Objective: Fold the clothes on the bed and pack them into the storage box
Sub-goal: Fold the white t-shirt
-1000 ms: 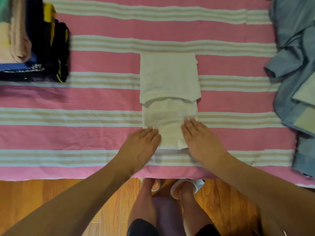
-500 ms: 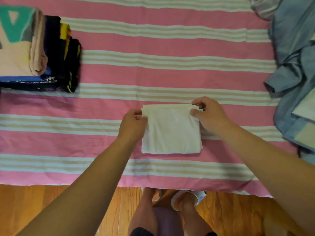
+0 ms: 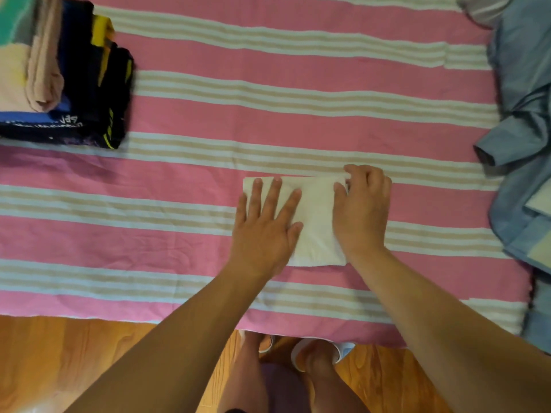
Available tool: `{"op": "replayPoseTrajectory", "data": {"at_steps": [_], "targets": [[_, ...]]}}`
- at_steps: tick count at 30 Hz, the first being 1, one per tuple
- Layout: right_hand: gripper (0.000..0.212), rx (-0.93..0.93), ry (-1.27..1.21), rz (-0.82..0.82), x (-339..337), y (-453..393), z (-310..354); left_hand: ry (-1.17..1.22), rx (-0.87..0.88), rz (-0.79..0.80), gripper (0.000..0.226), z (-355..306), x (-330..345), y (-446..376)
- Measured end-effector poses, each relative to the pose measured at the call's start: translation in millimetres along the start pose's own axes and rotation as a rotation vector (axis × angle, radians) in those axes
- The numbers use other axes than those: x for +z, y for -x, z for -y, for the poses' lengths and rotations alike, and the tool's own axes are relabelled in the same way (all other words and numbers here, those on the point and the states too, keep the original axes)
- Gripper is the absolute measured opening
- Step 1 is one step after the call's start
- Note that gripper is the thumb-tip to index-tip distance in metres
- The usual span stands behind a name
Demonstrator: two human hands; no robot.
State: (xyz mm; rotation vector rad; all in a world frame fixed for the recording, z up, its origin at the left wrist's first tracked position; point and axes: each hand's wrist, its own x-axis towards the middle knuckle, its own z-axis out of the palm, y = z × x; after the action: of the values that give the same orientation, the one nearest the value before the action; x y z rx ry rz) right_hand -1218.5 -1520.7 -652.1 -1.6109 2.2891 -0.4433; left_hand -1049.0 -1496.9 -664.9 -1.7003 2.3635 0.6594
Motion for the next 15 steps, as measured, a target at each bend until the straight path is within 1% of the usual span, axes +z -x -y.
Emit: {"op": "replayPoseTrajectory", "data": {"at_steps": [1, 3, 4, 5, 6, 7, 8, 9, 10, 11, 12, 13, 14, 15], "targets": [[0.043, -0.103, 0.091, 0.027, 1, 15, 3, 0.013, -0.052, 0.030, 0.060, 3, 8, -3], [0.057, -0.328, 0.243, 0.221, 11, 39, 1, -0.001, -0.083, 0.033, 0.062, 9, 17, -13], [0.061, -0.382, 0.321, 0.313, 17, 44, -7, -0.005, -0.078, 0.036, 0.061, 10, 18, -18], [0.064, -0.371, 0.373, 0.370, 23, 42, -16, 0.003, -0.063, 0.042, 0.061, 9, 17, -21], [0.066, -0.301, 0.389, 0.388, 26, 37, -24, 0.016, -0.047, 0.047, 0.060, 8, 15, -23], [0.067, -0.181, 0.360, 0.392, 26, 32, -26, 0.043, -0.054, 0.032, 0.059, 8, 11, -22], [0.067, -0.044, 0.309, 0.386, 24, 27, -24, 0.110, -0.111, -0.010, 0.059, 8, 6, -18], [0.066, 0.072, 0.241, 0.367, 20, 24, -19, 0.210, -0.208, -0.080, 0.059, 9, 3, -11], [0.065, 0.148, 0.173, 0.339, 15, 24, -10, 0.366, -0.326, -0.158, 0.058, 12, -3, -3], [0.064, 0.196, 0.106, 0.313, 13, 26, -5, 0.575, -0.444, -0.187, 0.057, 14, -8, 6], [0.063, 0.244, 0.011, 0.311, 13, 29, -2, 0.824, -0.543, -0.167, 0.057, 16, -15, 11], [0.063, 0.336, -0.111, 0.332, 8, 29, 1, 1.053, -0.629, -0.117, 0.054, 17, -23, 14], [0.062, 0.473, -0.254, 0.362, -1, 25, 1, 1.197, -0.708, -0.054, 0.049, 17, -29, 12], [0.056, 0.626, -0.430, 0.398, -10, 18, 6, 1.268, -0.760, 0.012, 0.038, 24, -36, 11]]}}
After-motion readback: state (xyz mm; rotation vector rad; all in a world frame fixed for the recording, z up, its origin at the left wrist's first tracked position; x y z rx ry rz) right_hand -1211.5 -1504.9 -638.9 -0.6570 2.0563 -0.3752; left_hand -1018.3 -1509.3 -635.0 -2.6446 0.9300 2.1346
